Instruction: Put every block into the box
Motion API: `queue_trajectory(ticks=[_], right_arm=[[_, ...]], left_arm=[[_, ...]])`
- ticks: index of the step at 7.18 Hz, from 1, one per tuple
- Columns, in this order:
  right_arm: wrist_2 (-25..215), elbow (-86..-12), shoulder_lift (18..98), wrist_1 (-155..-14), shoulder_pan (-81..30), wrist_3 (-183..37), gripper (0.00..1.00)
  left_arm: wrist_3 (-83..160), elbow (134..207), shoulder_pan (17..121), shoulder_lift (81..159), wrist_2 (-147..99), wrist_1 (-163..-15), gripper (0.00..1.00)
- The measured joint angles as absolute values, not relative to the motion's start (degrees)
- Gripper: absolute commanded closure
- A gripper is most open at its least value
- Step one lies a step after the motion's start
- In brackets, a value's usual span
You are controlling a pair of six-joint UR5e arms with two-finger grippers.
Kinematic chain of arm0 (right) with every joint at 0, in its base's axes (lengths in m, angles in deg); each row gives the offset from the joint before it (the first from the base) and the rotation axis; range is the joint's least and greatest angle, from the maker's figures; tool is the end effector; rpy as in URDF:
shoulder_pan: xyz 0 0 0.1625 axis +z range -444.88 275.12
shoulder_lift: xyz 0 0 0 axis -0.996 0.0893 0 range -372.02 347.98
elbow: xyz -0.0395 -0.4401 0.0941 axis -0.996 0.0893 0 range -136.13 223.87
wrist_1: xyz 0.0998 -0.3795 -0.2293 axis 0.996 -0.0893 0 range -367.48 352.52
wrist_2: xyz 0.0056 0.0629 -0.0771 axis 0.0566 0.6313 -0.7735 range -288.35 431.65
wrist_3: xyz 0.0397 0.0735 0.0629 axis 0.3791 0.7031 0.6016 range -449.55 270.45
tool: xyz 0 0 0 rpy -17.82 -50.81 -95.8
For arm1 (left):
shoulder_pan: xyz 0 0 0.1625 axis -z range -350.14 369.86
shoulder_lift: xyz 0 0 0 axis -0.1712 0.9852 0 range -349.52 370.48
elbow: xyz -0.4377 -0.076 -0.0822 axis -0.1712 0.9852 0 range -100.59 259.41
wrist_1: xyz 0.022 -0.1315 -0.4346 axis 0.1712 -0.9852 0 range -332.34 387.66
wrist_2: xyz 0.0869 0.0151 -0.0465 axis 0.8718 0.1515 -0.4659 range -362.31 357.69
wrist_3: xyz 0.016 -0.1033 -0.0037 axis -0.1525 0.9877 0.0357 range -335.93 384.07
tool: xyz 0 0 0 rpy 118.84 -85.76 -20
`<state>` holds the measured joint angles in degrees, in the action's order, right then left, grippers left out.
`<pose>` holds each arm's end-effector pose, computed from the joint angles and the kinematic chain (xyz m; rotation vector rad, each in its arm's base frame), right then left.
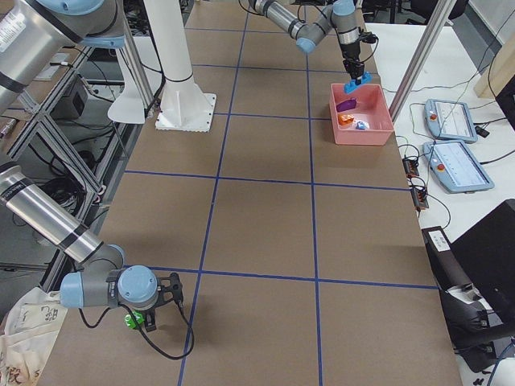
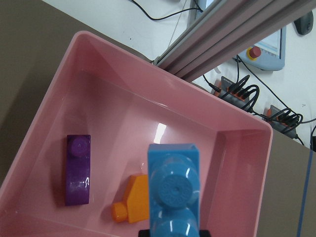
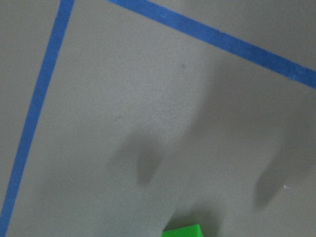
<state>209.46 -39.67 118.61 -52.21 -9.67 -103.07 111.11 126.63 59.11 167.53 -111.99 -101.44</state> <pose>0.0286 -0.1100 0.8969 -0.0394 -0.8417 -0.4517 0.5425 -0.7798 0.1150 0.2079 1.1314 -0.5287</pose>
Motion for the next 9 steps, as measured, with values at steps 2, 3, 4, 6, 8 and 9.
queue_trajectory(ticks=[2, 3, 4, 6, 8, 9], right_arm=[[209.5, -39.6, 119.3, -51.7, -9.7, -103.7, 0.0], [209.4, -39.5, 119.4, -51.6, -9.7, -104.0, 0.0], [209.3, -39.3, 119.7, -51.6, -9.7, -104.6, 0.0], [208.8, -38.9, 119.9, -51.6, -9.8, -105.6, 0.02], [208.1, -38.5, 119.8, -51.7, -9.8, -105.4, 0.69], [207.9, -38.4, 119.6, -51.7, -9.8, -105.0, 1.0]], left_arm=[[111.8, 122.8, 57.3, 168.4, -106.4, -104.8, 0.67], [112.2, 122.1, 56.8, 168.5, -104.8, -105.1, 0.21], [112.3, 121.9, 56.6, 168.6, -104.2, -105.2, 0.0], [112.3, 121.9, 56.2, 168.9, -103.9, -105.4, 0.0], [112.3, 122.1, 56.0, 169.1, -103.8, -105.6, 0.0], [112.3, 122.2, 55.8, 169.1, -103.8, -105.8, 0.0]])
